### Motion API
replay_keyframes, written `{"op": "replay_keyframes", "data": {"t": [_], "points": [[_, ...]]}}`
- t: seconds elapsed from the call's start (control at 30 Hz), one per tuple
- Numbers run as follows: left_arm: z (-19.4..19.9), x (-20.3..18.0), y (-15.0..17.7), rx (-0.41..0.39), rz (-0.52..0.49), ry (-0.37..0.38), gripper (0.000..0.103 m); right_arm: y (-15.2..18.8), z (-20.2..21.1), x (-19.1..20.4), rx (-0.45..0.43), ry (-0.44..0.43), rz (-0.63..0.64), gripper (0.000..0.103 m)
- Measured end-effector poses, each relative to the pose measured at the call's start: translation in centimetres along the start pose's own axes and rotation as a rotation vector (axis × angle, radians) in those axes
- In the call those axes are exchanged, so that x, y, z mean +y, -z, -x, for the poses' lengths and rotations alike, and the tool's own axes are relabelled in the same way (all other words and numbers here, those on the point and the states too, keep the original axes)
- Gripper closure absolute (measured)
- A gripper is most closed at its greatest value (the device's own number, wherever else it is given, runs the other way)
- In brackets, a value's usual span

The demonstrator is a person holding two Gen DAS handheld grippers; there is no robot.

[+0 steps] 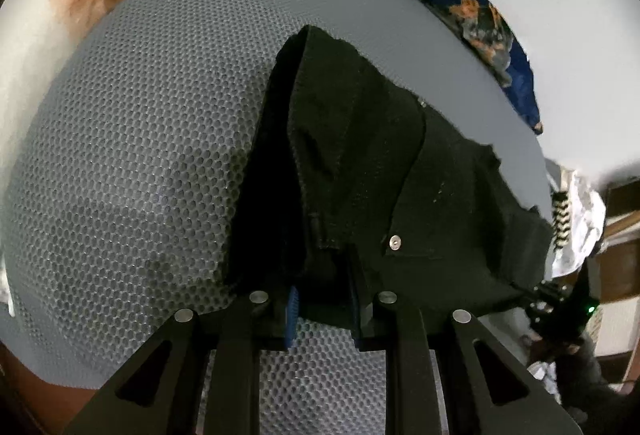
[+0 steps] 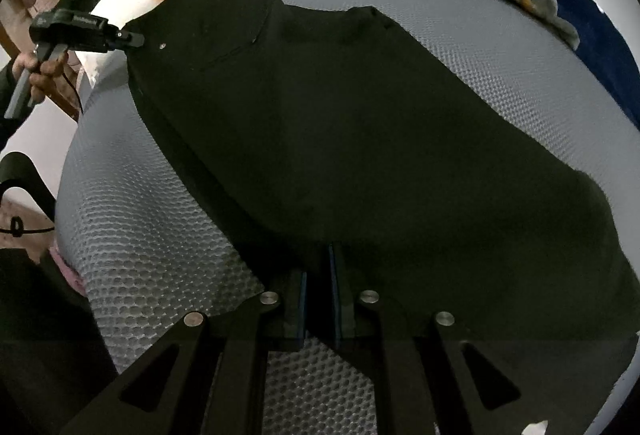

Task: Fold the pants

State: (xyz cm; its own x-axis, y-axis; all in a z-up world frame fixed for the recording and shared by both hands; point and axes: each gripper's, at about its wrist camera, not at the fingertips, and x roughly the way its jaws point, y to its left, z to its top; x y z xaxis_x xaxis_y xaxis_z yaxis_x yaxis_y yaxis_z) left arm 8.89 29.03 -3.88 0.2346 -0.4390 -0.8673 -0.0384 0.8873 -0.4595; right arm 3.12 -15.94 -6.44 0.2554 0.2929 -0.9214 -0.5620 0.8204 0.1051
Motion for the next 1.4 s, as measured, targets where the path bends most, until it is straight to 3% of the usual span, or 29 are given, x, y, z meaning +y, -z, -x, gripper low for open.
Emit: {"op": "replay_keyframes", "data": {"t": [0.1, 0.23, 0.3, 0.4, 0.5, 0.57, 0.67, 0.8, 0.9, 1.07, 1.33, 1.4], "points": [[-1.0, -0.5, -0.2, -0.003, 0.011, -0.010, 0.078, 0.2, -0.9, -0.5, 0.012, -0.013, -0.024, 0.094], [0.2, -1.2, 0.3, -0.020, -0.021, -0.044, 0.065, 0.1, -0.7, -0.9, 0.007, -0.027, -0.043, 0.093], [1.1, -1.7, 0.7, -0.024, -0.068, -0.112, 0.057, 0.0, -0.6, -0.9, 0.004, -0.022, -0.038, 0.092], [2.3, -2.2, 1.2, -0.049, -0.110, -0.200, 0.054, -0.2, -0.5, -1.0, 0.000, -0.021, -0.042, 0.092], [4.4, -3.6, 1.9, -0.153, -0.143, -0.289, 0.054, -0.2, -0.3, -1.5, -0.011, -0.035, -0.064, 0.091], [5.0, -6.1, 2.3, -0.222, -0.216, -0.248, 0.054, -0.1, 0.0, -2.2, -0.017, -0.054, -0.093, 0.090], [4.7, -11.2, 3.4, -0.257, -0.383, -0.158, 0.054, 0.0, 0.3, -3.0, -0.024, -0.077, -0.134, 0.090], [0.5, -18.7, 4.8, -0.167, -0.588, -0.028, 0.054, -0.3, 0.5, -3.6, -0.038, -0.101, -0.184, 0.090], [-2.8, -22.5, 6.0, -0.083, -0.700, 0.022, 0.054, -0.3, 0.7, -4.0, -0.052, -0.118, -0.228, 0.090], [-8.0, -27.6, 8.0, 0.023, -0.864, 0.046, 0.054, -0.4, 1.0, -4.1, -0.075, -0.124, -0.258, 0.090], [-13.0, -31.8, 10.5, 0.074, -1.019, -0.013, 0.054, -0.5, 1.0, -4.4, -0.086, -0.135, -0.270, 0.090], [-13.8, -32.2, 10.8, 0.076, -1.048, -0.024, 0.062, -0.6, 1.3, -4.6, -0.085, -0.139, -0.273, 0.088]]}}
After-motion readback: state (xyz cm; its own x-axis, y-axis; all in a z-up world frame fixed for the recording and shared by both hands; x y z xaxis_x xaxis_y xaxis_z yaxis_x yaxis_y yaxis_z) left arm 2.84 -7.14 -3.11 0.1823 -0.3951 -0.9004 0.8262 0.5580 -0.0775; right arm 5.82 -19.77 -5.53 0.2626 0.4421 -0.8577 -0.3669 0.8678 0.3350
